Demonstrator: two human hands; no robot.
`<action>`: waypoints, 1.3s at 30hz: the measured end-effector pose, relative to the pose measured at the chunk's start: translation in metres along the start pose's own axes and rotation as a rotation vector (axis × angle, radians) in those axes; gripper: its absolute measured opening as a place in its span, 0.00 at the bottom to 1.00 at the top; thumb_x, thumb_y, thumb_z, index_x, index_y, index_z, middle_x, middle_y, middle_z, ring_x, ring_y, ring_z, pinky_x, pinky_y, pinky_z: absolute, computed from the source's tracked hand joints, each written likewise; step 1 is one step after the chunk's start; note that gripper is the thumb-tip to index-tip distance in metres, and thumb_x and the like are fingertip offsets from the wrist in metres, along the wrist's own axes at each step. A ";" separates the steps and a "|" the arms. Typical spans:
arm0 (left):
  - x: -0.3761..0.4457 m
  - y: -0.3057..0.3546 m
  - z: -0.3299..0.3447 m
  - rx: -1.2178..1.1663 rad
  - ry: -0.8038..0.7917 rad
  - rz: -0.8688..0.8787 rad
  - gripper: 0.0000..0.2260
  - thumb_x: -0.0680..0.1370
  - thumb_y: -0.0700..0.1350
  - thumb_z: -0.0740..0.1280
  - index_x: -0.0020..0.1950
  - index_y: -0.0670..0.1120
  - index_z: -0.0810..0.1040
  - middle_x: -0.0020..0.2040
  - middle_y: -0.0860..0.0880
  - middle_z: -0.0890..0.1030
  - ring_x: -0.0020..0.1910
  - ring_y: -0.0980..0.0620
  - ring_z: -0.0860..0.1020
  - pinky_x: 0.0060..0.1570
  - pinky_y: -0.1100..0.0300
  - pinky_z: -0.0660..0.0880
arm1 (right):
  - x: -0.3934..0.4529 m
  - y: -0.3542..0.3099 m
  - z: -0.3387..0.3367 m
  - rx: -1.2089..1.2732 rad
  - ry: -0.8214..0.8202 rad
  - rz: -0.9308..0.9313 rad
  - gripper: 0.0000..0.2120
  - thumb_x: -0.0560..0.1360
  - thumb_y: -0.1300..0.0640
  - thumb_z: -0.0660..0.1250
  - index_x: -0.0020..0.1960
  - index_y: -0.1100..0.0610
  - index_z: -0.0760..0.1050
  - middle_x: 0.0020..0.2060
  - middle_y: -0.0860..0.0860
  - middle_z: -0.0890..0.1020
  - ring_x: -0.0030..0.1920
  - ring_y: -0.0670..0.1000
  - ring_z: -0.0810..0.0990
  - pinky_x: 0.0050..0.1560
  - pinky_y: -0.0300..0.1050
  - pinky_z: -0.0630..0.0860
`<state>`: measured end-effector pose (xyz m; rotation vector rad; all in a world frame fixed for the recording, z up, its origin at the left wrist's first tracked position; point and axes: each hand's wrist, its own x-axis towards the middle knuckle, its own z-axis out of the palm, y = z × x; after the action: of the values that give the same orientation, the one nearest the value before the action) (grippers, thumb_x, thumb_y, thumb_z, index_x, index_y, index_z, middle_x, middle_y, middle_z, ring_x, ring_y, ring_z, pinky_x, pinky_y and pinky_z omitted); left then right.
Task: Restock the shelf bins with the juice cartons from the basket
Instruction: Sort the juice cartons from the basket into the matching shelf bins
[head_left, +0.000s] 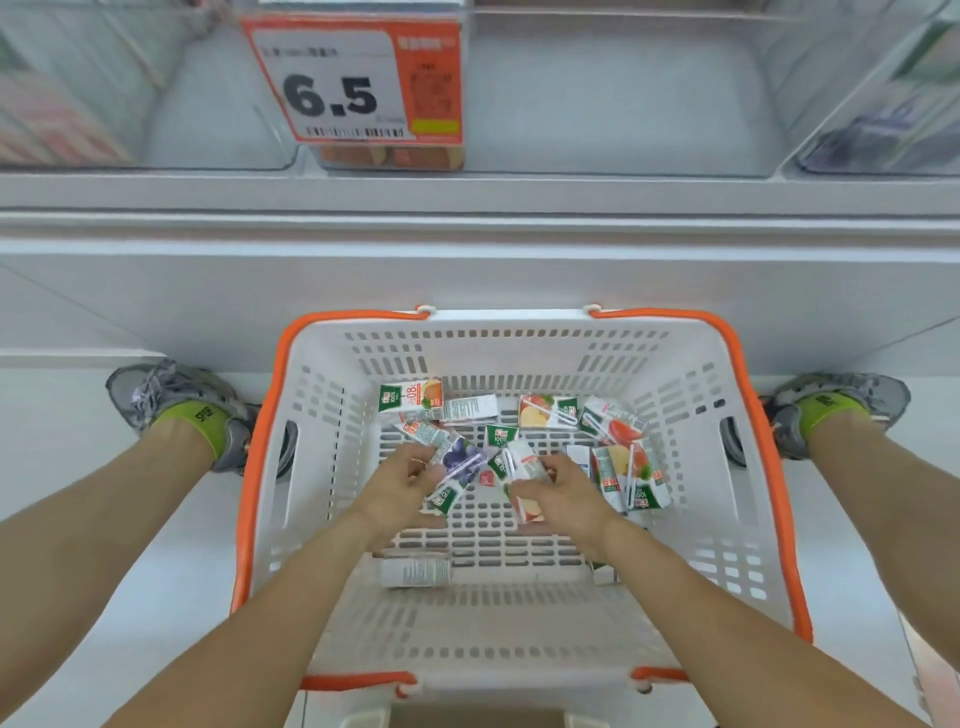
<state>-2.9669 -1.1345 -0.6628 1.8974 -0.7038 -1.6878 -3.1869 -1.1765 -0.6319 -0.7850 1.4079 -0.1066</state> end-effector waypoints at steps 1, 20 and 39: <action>-0.005 0.007 0.004 -0.111 -0.029 0.000 0.10 0.81 0.42 0.65 0.62 0.44 0.71 0.62 0.44 0.72 0.63 0.40 0.74 0.40 0.52 0.83 | -0.002 -0.004 0.000 0.145 0.005 0.022 0.24 0.76 0.60 0.72 0.67 0.58 0.66 0.56 0.53 0.73 0.48 0.54 0.82 0.49 0.54 0.84; -0.057 0.113 0.004 -0.681 -0.215 0.211 0.21 0.71 0.29 0.68 0.64 0.34 0.72 0.60 0.34 0.80 0.55 0.38 0.80 0.57 0.48 0.77 | -0.057 -0.070 -0.029 0.646 -0.398 -0.332 0.24 0.76 0.56 0.71 0.68 0.66 0.72 0.57 0.62 0.76 0.49 0.56 0.79 0.49 0.50 0.82; -0.180 0.233 -0.067 0.303 -0.031 0.724 0.14 0.72 0.39 0.75 0.57 0.46 0.81 0.51 0.52 0.86 0.51 0.52 0.84 0.53 0.61 0.80 | -0.172 -0.175 -0.017 0.091 -0.007 -0.918 0.24 0.63 0.52 0.78 0.57 0.55 0.79 0.48 0.55 0.86 0.45 0.60 0.85 0.43 0.52 0.84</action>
<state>-2.9291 -1.1844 -0.3669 1.5078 -1.5072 -1.1875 -3.1711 -1.2277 -0.3919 -1.2976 0.9310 -0.8640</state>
